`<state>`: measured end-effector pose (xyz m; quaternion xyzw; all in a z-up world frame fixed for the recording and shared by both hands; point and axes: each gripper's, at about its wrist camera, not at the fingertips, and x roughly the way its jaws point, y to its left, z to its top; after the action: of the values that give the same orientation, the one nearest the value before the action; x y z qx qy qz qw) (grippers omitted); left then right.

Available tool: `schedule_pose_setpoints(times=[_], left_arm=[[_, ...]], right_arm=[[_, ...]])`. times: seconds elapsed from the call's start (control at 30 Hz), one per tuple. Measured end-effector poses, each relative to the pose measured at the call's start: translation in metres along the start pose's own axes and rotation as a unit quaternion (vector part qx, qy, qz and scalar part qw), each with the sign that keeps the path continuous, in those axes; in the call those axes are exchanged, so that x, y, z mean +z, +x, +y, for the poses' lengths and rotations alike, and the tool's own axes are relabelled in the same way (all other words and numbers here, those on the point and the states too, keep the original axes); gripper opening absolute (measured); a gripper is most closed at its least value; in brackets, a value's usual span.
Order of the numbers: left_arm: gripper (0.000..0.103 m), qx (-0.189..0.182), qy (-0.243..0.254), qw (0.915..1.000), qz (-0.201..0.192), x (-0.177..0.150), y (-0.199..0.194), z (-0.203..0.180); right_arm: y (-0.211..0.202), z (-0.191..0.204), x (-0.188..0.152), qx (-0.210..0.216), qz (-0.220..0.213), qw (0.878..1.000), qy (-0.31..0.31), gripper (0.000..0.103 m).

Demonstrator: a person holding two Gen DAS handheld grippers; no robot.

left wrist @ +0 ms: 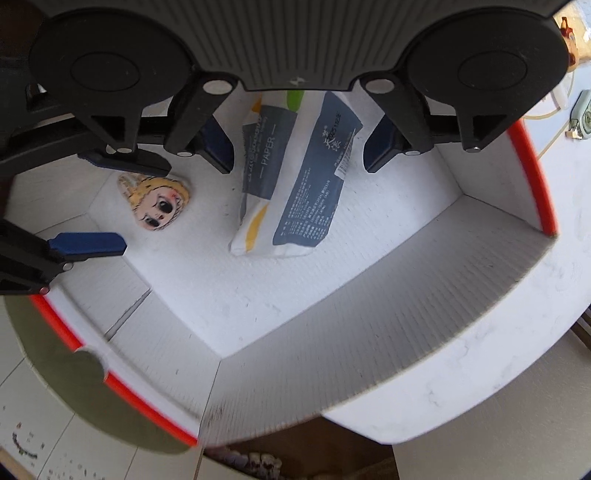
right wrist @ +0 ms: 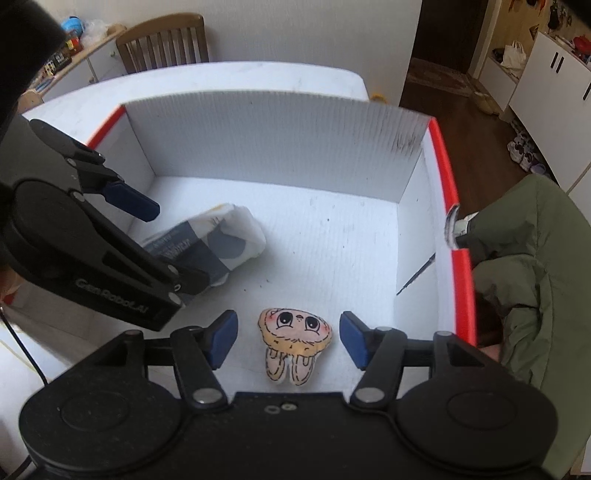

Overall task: Organize objects
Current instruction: 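Withdraw both grippers from the box back toward the table items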

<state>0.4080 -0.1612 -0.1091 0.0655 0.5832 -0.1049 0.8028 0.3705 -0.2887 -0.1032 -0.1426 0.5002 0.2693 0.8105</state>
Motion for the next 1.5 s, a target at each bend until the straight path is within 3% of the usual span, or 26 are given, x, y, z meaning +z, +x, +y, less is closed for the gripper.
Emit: schedule_pose_setpoints(times=[0.37,0.8,0.87,1.0,1.07,1.33,1.5], left_arm=[[0.077,-0.030,-0.004,0.9972,-0.069,-0.023,-0.058,0.002],[0.081,-0.071,-0.024,0.9871,-0.141,-0.076,-0.128,0.033],[0.088,-0.076,-0.026,0.9855,-0.150,-0.087,-0.134,0.040],[0.092,-0.082,-0.033,0.9823,-0.165,-0.109,-0.145,0.057],[0.103,-0.082,-0.040,0.9810,-0.171,-0.121,-0.150,0.068],[0.103,-0.078,-0.077,0.9750,-0.193,-0.173,-0.163,0.116],[0.103,-0.058,-0.089,0.9756,-0.192,-0.209,-0.163,0.148]], right_arm=[[-0.046,0.017,-0.003,0.021,-0.047,0.999,0.007,0.063],[-0.095,0.055,-0.017,0.039,-0.105,0.992,0.049,0.084],[-0.098,0.063,-0.019,0.042,-0.111,0.991,0.056,0.086],[-0.103,0.084,-0.021,0.043,-0.119,0.990,0.059,0.087],[-0.105,0.097,-0.022,0.043,-0.124,0.990,0.057,0.088],[-0.098,0.155,-0.024,0.057,-0.124,0.990,0.046,0.089],[-0.090,0.193,-0.025,0.062,-0.118,0.991,0.033,0.089]])
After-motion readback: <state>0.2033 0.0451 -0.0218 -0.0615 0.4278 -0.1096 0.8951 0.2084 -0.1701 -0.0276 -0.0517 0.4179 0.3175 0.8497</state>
